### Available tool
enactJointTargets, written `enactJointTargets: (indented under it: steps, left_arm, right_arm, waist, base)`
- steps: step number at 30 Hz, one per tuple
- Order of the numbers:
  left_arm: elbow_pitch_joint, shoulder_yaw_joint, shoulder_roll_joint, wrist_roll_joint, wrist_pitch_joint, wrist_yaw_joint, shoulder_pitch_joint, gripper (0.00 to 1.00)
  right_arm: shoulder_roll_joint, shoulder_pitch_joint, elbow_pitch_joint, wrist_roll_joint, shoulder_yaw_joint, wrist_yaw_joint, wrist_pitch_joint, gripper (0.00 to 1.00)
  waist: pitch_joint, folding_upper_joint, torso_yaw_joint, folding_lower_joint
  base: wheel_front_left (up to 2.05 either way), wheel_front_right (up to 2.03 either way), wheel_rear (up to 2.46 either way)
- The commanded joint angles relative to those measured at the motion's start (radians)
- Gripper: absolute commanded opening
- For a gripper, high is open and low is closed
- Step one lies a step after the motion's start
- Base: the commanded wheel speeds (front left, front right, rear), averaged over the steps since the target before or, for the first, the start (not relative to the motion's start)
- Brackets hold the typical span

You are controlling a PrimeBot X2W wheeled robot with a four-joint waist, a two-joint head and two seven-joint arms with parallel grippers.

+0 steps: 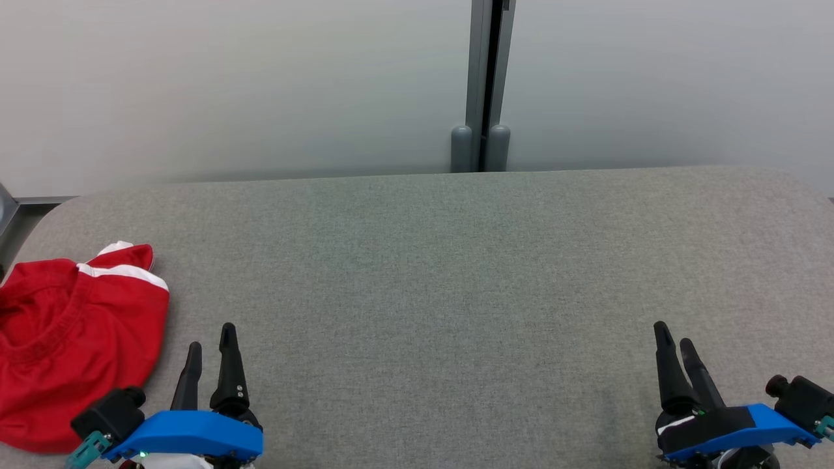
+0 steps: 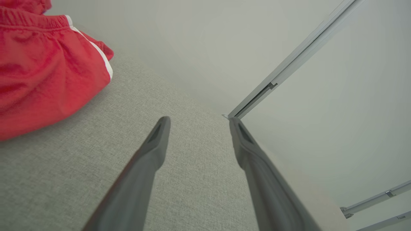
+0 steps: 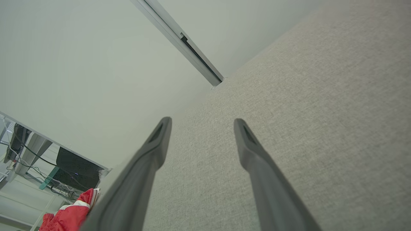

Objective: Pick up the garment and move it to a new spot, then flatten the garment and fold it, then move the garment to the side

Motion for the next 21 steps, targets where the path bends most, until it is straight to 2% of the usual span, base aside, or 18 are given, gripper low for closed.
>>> enactJointTargets:
  steps: [1,21]
  left_arm:
    - [-0.006,-0.003,0.01,0.033,-0.01,0.005,-0.006,1.0]
    - [0.008,-0.045,0.027,0.256,-0.061,0.013,-0.005,1.0]
  right_arm:
    - [-0.007,-0.016,-0.007,-0.032,0.003,0.003,-0.01,1.0]
    - [-0.009,-0.021,0.017,-0.233,0.02,0.003,-0.062,1.0]
  waist:
    - [-0.001,0.0,0.0,0.0]
    - [-0.004,0.0,0.003,0.0]
  base:
    - [0.0,0.0,0.0]
    - [0.0,0.0,0.0]
